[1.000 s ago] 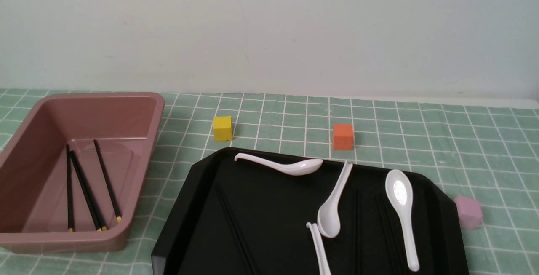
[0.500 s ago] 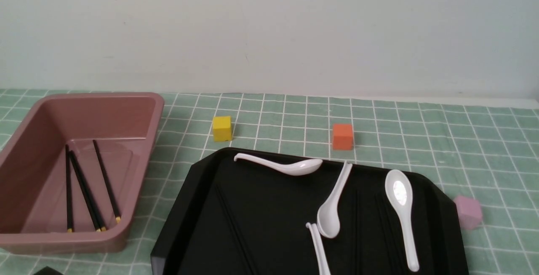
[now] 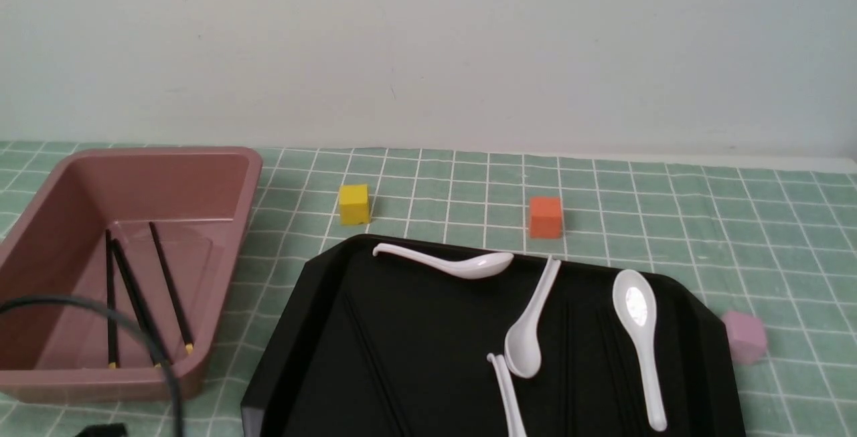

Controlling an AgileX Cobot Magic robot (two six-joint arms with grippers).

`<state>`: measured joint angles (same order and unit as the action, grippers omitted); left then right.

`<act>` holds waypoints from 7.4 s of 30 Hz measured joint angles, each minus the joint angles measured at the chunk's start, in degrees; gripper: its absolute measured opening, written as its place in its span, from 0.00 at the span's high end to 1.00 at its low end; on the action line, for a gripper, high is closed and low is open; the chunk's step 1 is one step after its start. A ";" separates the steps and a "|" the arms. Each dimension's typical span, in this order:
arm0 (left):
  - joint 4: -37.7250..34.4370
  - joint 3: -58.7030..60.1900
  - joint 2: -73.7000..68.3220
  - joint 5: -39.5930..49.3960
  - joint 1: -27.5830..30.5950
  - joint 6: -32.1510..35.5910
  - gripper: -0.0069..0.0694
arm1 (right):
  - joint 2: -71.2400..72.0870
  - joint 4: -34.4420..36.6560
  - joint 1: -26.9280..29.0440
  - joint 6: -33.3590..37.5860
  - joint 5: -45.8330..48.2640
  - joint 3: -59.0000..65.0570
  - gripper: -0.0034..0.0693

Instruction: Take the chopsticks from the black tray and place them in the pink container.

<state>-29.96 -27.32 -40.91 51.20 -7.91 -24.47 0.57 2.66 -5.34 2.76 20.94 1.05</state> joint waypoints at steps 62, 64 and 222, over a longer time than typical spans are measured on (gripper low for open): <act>21.58 -44.77 -67.24 -1.38 -27.37 -32.22 0.77 | 0.00 0.00 0.00 0.01 0.00 0.00 0.62; 21.63 -45.32 -61.18 -0.55 -27.31 -30.77 0.77 | 0.00 0.00 0.00 0.01 0.00 0.00 0.62; 23.90 29.01 41.58 -29.17 3.74 15.94 0.88 | 0.00 0.01 0.00 -0.04 0.00 0.00 0.62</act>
<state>-6.06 1.69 0.67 22.03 -4.16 -8.53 0.57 2.67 -5.34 2.72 20.94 1.05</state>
